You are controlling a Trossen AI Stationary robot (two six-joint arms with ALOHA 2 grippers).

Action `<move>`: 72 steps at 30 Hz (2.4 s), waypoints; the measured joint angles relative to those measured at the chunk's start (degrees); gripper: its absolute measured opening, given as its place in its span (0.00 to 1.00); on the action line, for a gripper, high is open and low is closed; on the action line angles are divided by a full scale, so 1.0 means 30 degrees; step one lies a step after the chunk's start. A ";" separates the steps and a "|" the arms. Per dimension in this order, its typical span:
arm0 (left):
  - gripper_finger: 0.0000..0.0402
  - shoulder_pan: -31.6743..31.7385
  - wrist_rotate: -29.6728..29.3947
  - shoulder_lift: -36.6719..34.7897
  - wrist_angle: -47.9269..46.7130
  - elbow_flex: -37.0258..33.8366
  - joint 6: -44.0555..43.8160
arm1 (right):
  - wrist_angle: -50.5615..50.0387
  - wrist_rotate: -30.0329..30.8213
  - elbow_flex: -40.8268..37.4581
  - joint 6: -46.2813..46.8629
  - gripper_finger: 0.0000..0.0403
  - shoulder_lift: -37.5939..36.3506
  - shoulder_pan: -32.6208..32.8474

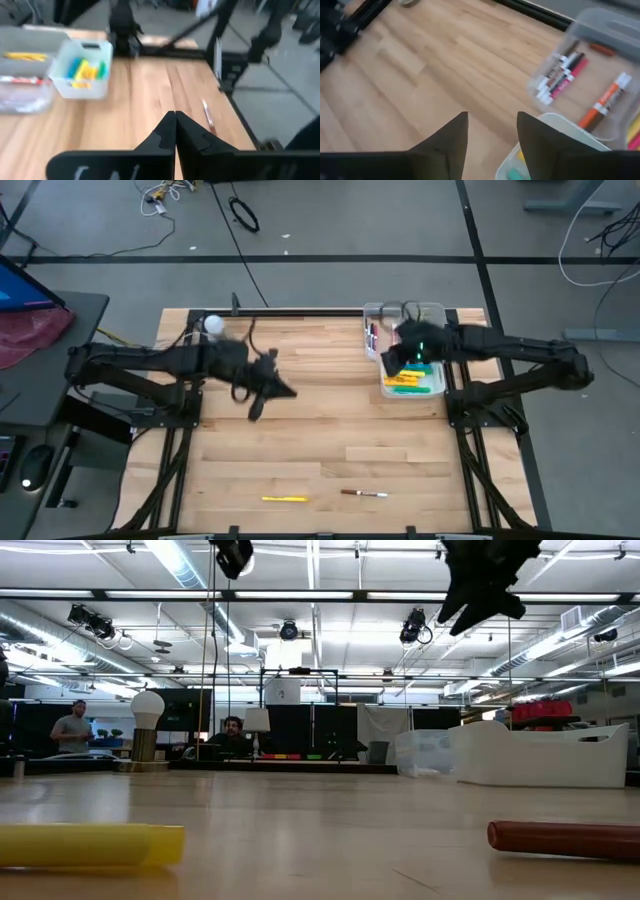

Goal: Pick & Place Markers
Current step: Put the yellow pen into the gray bin

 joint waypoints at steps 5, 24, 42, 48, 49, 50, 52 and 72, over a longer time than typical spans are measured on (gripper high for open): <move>0.01 -0.3986 -0.3807 0.0405 -0.2982 0.0018 -0.1590 | 0.1117 0.2368 -0.1252 0.0276 0.41 0.0015 0.3830; 0.58 -1.2437 -0.5238 0.9127 -0.0972 0.0018 -0.5954 | 1.1872 -0.0287 -0.7462 0.6255 0.41 0.0022 0.8605; 0.45 -1.6649 -1.3304 1.5600 0.3028 0.0088 -1.1804 | 1.2495 -0.0587 -0.7462 0.6309 0.41 0.0022 0.9367; 0.26 -1.6485 -1.3853 1.5668 0.2341 0.0097 -1.3827 | 1.2717 -0.0593 -0.7462 0.6179 0.41 -0.0367 0.9367; 0.22 -1.6385 -1.3847 1.5668 0.2264 0.0094 -1.4605 | 1.2785 -0.0591 -0.7462 0.6179 0.41 -0.0591 0.9367; 0.18 -1.6290 -1.3847 1.5663 0.2162 0.0091 -1.5492 | 1.2859 -0.0589 -0.7462 0.6172 0.41 -0.0827 0.9367; 0.09 -1.6091 -1.3755 1.5646 0.2093 0.0090 -1.7016 | 1.3188 -0.0592 -0.7462 0.6106 0.41 -0.1401 0.9367; 0.07 -1.1333 -1.7300 0.9017 0.2918 -0.0004 -1.4113 | 1.5355 0.1641 -0.7454 0.4433 0.41 -0.3110 0.9732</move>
